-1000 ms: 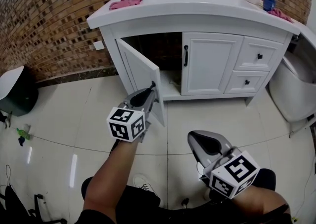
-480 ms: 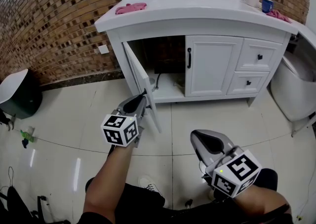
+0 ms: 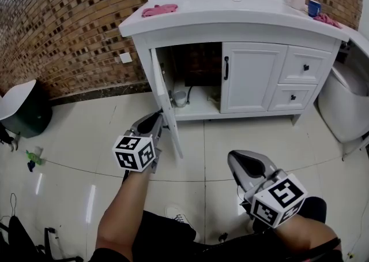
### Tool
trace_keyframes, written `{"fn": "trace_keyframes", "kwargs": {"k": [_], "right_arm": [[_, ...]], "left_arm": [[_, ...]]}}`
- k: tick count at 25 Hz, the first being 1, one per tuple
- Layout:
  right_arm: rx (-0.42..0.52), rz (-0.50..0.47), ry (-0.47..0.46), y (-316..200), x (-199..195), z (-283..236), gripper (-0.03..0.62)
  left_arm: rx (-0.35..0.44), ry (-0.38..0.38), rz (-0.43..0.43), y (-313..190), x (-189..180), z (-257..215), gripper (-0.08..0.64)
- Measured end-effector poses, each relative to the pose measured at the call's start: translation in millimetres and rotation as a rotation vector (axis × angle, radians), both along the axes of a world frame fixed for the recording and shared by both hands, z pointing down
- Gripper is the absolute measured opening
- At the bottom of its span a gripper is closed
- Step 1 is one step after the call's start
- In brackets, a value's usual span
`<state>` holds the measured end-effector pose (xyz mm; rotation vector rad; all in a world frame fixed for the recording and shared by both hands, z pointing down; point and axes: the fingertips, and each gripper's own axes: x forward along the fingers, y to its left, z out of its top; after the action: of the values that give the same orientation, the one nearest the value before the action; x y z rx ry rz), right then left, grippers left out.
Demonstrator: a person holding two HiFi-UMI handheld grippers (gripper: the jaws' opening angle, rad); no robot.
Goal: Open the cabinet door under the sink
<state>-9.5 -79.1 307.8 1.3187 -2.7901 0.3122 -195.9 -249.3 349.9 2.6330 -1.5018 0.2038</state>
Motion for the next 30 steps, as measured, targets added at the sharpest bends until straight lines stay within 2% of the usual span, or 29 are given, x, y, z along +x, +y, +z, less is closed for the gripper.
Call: {"fn": "trace_keyframes", "kwargs": {"k": [15,19,23,28,30], "right_arm": [[0.002,0.001,0.014,2,0,0,0.008],[0.008,0.014,0.021,4,6,0,0.008],[0.013,0.025,0.025,5,13,1,0.008],[0.005,0.041,0.032,7,20,6,0.008],[0.009,0.046,0.032,7,22,6,0.008]], "left_arm": [[-0.020,0.010,-0.145,-3,-76,-3,0.020],[-0.028,0.032,-0.170,-5,-87,-2,0.022],[-0.053,0.123,-0.195,-6,-98,0,0.038],[-0.063,0.114,-0.187,0,-97,-2,0.040],[-0.032,0.113,-0.189,7,-97,-9,0.006]]}}
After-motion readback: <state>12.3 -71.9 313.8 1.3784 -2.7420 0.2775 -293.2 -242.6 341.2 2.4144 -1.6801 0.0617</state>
